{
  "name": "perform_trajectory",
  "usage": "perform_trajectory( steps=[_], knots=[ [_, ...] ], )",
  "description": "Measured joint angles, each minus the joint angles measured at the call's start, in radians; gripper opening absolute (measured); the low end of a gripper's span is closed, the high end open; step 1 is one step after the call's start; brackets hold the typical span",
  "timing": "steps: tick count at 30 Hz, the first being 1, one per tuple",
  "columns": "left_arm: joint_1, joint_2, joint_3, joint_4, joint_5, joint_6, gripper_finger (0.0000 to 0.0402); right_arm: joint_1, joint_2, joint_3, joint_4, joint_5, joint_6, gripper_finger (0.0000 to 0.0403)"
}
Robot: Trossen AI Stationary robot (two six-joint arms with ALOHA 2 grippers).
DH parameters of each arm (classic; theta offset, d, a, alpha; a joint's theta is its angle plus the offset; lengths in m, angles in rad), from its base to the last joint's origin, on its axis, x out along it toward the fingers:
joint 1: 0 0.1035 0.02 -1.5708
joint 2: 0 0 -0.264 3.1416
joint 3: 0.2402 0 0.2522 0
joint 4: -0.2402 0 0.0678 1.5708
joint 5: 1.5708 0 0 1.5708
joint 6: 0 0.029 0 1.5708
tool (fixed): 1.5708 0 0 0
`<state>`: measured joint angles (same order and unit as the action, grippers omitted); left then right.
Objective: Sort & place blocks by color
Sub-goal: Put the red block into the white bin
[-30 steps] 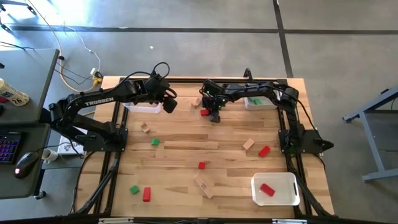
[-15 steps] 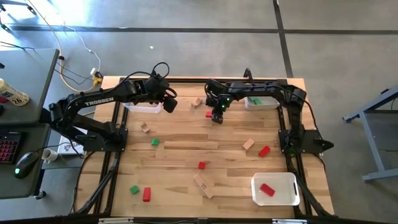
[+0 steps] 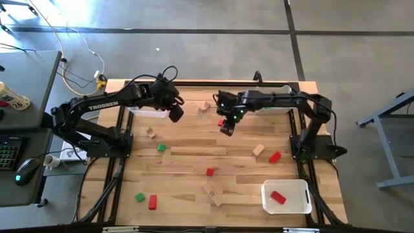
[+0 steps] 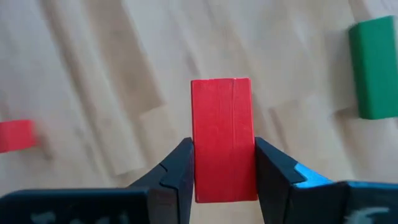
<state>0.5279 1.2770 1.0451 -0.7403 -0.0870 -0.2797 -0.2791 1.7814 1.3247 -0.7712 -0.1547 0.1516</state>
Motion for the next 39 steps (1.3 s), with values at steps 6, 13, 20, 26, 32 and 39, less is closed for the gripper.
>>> perform_trajectory(
  steps=[6,13,20,26,32,39],
  knots=[
    [-0.043,0.0,0.0,-0.031,0.009,0.06,0.0223,0.089,-0.086,0.0,-0.071,0.108,0.151,0.0107],
    [-0.089,0.0,0.0,-0.037,0.001,0.1,0.0223,0.233,-0.189,0.001,-0.237,0.278,0.384,0.0107],
    [-0.134,0.0,0.0,-0.051,-0.002,0.112,0.0223,0.406,-0.237,0.002,-0.408,0.441,0.672,0.0107],
    [-0.181,0.0,0.0,-0.05,-0.002,0.094,0.0223,0.588,-0.239,0.002,-0.535,0.545,0.97,0.0107],
    [-0.249,0.0,0.0,-0.059,-0.001,0.085,0.0223,0.737,-0.239,0.002,-0.606,0.565,1.241,0.0107],
    [-0.359,0.0,0.0,-0.118,0.011,0.049,0.0223,0.89,-0.223,0.002,-0.624,0.536,1.511,0.0107]
  ],
)
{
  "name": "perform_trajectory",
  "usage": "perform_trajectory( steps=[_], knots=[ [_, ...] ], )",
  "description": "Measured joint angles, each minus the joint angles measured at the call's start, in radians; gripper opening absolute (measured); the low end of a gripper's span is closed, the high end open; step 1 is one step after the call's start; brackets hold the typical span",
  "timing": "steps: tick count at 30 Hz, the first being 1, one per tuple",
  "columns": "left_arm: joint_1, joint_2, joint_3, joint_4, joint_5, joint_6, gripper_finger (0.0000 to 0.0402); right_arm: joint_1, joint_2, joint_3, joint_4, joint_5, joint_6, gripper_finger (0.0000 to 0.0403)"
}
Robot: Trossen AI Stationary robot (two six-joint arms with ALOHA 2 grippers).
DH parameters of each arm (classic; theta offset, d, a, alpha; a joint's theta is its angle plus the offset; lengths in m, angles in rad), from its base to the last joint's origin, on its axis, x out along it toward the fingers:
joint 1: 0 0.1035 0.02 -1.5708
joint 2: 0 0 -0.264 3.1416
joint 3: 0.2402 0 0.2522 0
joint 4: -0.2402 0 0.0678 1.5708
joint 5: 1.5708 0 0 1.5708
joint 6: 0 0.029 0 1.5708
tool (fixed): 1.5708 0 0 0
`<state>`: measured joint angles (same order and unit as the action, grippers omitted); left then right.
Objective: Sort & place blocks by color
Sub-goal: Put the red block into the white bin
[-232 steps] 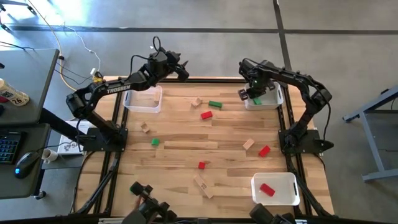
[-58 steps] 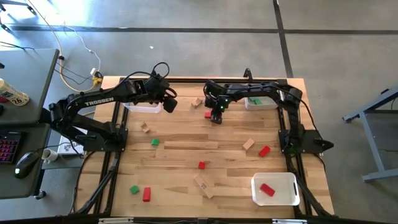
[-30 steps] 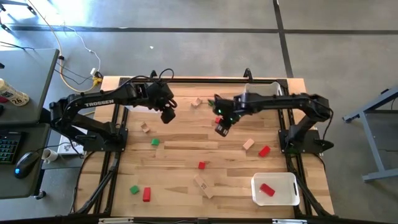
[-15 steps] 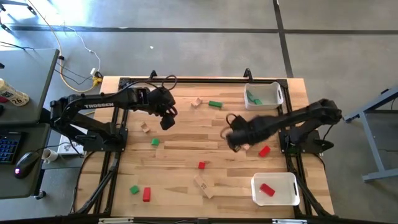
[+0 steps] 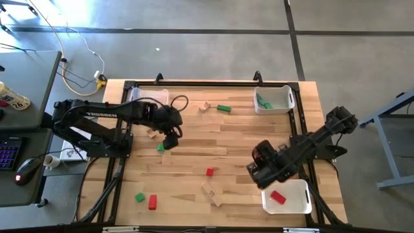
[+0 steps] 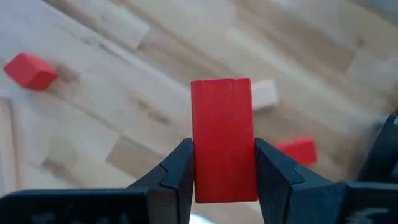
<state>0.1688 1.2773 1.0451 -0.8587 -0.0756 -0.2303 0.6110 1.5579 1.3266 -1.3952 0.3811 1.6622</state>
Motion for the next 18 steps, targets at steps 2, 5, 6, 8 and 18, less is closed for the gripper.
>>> perform_trajectory(
  steps=[2,5,6,8,18],
  knots=[
    [-0.032,0.0,0.0,-0.004,-0.007,-0.018,0.0223,0.04,0.021,0.0,0.004,-0.038,0.059,0.0107],
    [-0.079,0.0,0.0,-0.011,-0.011,-0.056,0.0223,0.089,0.065,0.0,0.033,-0.121,0.082,0.0107],
    [-0.096,0.0,0.0,-0.014,-0.012,-0.071,0.0223,0.103,0.079,0.0,0.05,-0.139,0.086,0.0107],
    [-0.137,0.0,0.0,-0.021,-0.014,-0.096,0.0223,0.128,0.098,0.0,0.076,-0.157,0.097,0.0107],
    [-0.348,0.0,0.0,-0.031,-0.054,-0.27,0.0223,0.23,0.114,0.0,0.095,-0.223,0.106,0.0107]
  ],
)
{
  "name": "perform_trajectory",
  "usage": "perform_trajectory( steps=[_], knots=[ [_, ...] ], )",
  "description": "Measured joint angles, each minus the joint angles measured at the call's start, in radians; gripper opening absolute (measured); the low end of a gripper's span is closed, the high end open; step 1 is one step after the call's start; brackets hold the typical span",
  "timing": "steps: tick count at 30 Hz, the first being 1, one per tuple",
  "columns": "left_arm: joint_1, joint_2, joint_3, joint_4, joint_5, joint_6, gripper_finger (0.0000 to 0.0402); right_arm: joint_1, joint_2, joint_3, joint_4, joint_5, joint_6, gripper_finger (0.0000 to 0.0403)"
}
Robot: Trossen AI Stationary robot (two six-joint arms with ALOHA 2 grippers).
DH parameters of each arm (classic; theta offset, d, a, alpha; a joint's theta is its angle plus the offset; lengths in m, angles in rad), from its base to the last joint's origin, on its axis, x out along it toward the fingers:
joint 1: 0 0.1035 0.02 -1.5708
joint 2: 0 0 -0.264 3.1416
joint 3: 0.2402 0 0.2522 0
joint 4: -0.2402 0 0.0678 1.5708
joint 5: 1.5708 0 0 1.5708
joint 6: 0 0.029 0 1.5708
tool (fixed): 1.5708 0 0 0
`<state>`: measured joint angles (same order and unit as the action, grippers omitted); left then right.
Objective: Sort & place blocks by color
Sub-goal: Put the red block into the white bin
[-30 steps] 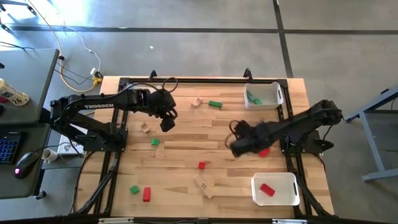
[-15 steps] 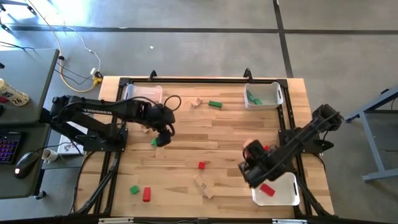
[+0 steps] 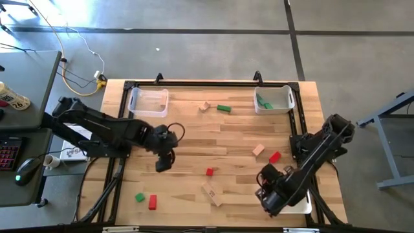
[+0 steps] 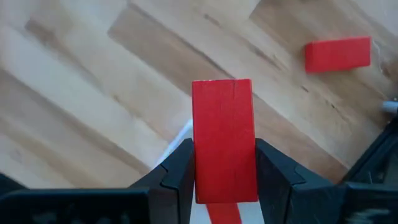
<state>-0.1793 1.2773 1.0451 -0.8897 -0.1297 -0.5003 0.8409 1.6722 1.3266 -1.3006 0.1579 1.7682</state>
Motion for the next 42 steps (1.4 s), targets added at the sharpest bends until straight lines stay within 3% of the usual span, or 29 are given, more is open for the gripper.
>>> perform_trajectory(
  steps=[13,19,24,36,42],
  knots=[
    [-0.091,0.0,0.0,0.117,-0.095,-0.194,0.0223,0.182,0.017,0.0,0.016,-0.009,0.018,0.0107],
    [-0.091,0.0,0.0,-0.028,-0.199,-0.438,0.0223,0.22,0.086,0.0,0.021,-0.017,0.025,0.0107],
    [-0.08,0.0,0.0,-0.2,-0.219,-0.613,0.0223,0.22,0.144,0.0,0.015,-0.061,0.014,0.0107],
    [-0.006,0.0,0.0,-0.375,-0.252,-0.701,0.0223,0.206,0.206,0.0,-0.005,-0.153,-0.011,0.0108],
    [0.081,0.0,-0.038,-0.449,-0.272,-0.701,0.0223,0.182,0.206,0.0,-0.015,-0.171,-0.016,0.0166]
  ],
)
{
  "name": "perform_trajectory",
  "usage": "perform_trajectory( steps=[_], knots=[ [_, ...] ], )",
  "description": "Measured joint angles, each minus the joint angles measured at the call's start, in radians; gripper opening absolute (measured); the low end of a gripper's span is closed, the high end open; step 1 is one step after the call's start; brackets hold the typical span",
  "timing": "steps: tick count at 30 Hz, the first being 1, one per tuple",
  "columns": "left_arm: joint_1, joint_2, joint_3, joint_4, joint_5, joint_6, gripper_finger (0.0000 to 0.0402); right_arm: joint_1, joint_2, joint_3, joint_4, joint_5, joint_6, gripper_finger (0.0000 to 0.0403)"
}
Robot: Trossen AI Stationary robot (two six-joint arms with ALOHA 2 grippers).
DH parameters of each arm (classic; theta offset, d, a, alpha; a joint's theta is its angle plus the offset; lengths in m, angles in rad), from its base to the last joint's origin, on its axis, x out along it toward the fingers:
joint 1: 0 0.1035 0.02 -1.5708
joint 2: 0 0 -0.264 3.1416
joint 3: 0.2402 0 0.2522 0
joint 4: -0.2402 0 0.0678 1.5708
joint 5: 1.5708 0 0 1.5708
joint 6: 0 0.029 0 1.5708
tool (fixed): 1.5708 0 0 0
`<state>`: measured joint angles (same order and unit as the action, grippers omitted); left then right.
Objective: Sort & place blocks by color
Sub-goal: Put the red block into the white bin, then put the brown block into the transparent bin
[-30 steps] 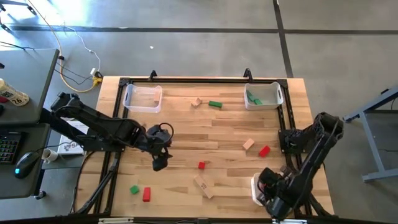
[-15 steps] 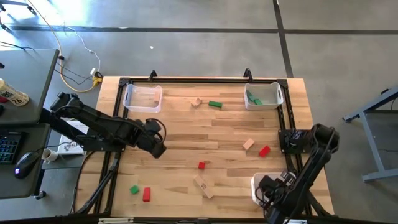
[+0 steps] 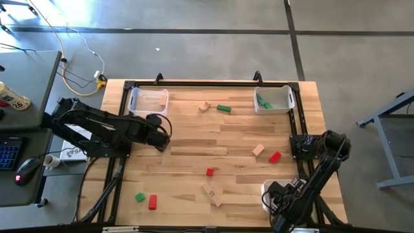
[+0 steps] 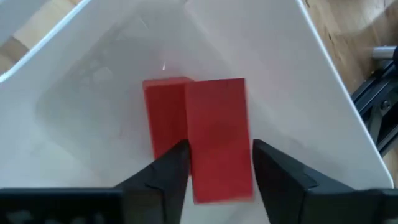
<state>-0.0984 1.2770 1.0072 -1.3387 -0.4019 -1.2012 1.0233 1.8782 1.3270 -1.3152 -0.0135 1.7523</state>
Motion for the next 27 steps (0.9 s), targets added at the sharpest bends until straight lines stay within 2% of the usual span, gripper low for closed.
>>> perform_trajectory(
  steps=[6,17,22,27],
  knots=[
    [0.103,0.0,-0.099,0.007,0.056,0.021,0.0223,-0.025,0.0,0.0,-0.005,-0.004,-0.002,0.0197],
    [0.234,0.0,-0.192,0.13,0.107,0.244,0.0223,-0.076,-0.002,0.008,-0.015,-0.023,-0.011,0.02],
    [0.267,0.0,-0.232,0.195,0.141,0.341,0.0223,-0.098,-0.003,0.062,-0.095,0.012,-0.005,0.0199],
    [0.27,0.012,-0.263,0.209,0.14,0.351,0.0223,-0.126,-0.004,0.114,-0.179,0.035,-0.003,0.0199]
  ],
)
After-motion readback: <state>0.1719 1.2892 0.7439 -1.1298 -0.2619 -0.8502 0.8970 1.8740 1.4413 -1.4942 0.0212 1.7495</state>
